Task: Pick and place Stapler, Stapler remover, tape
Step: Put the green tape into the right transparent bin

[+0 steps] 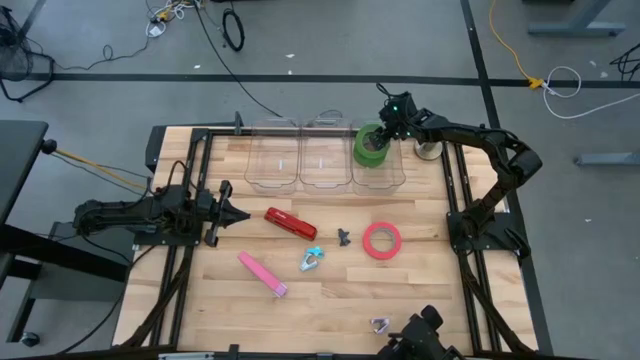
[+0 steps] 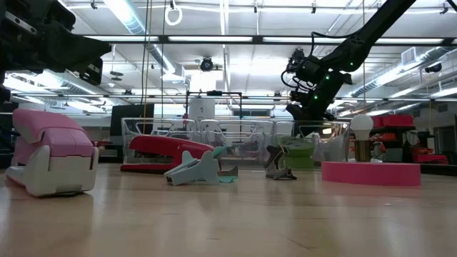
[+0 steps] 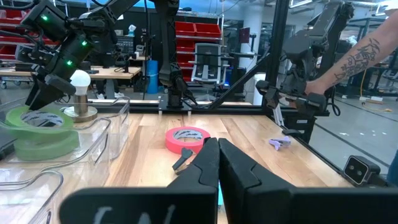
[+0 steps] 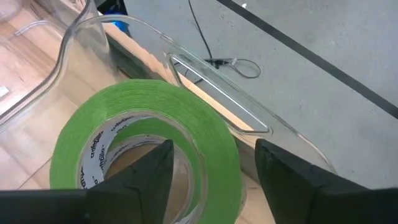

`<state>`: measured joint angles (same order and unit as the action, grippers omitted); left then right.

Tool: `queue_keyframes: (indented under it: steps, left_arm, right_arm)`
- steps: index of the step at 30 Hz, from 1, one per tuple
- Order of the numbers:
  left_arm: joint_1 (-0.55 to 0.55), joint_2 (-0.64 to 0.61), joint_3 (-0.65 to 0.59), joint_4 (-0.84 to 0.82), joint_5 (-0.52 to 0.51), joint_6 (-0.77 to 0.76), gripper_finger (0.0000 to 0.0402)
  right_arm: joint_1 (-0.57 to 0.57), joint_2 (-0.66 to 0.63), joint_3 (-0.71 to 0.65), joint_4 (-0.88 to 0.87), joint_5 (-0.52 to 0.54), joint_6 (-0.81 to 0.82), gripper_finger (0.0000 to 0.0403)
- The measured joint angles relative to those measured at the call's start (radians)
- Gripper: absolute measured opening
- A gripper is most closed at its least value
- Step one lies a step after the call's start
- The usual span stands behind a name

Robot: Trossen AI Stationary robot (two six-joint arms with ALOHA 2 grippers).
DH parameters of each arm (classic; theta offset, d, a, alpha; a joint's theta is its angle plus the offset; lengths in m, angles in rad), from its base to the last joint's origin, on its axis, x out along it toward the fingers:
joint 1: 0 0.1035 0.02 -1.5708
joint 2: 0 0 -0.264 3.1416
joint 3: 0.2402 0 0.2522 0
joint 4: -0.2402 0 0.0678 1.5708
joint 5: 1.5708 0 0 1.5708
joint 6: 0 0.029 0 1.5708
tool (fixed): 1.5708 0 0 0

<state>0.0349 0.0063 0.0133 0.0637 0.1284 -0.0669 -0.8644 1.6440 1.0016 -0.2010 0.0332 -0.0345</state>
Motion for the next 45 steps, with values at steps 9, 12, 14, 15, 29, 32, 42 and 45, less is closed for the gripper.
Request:
queue_keyframes:
  steps: [9,12,14,15,29,32,42,45]
  left_arm:
    - [0.000,0.000,0.000,0.000,0.000,0.000,0.0003]
    - [0.000,0.000,0.000,0.000,0.000,0.000,0.0003]
    - [0.000,0.000,0.000,0.000,0.000,0.000,0.0003]
    - [0.000,0.000,0.000,0.000,0.000,0.000,0.0003]
    - [0.000,0.000,0.000,0.000,0.000,0.000,0.0003]
    - [0.000,0.000,0.000,0.000,0.000,0.000,0.0003]
    - [0.000,0.000,0.000,0.000,0.000,0.000,0.0003]
    - [0.000,0.000,0.000,0.000,0.000,0.000,0.0003]
  right_arm:
    - [0.012,-0.047,0.000,-0.004,-0.124,0.006,0.0209]
    - [0.021,-0.054,0.001,-0.023,-0.149,0.024,0.0198]
    - [0.030,-0.054,0.001,-0.052,-0.155,0.026,0.0186]
    - [0.034,-0.054,0.001,-0.066,-0.155,0.025,0.0178]
    - [0.043,-0.048,0.001,-0.116,-0.115,0.000,0.0025]
    - [0.044,-0.036,0.001,-0.115,-0.136,0.000,0.0005]
    - [0.062,0.056,0.001,-0.115,-0.143,0.000,0.0001]
    - [0.062,0.074,0.001,-0.119,-0.151,0.014,0.0001]
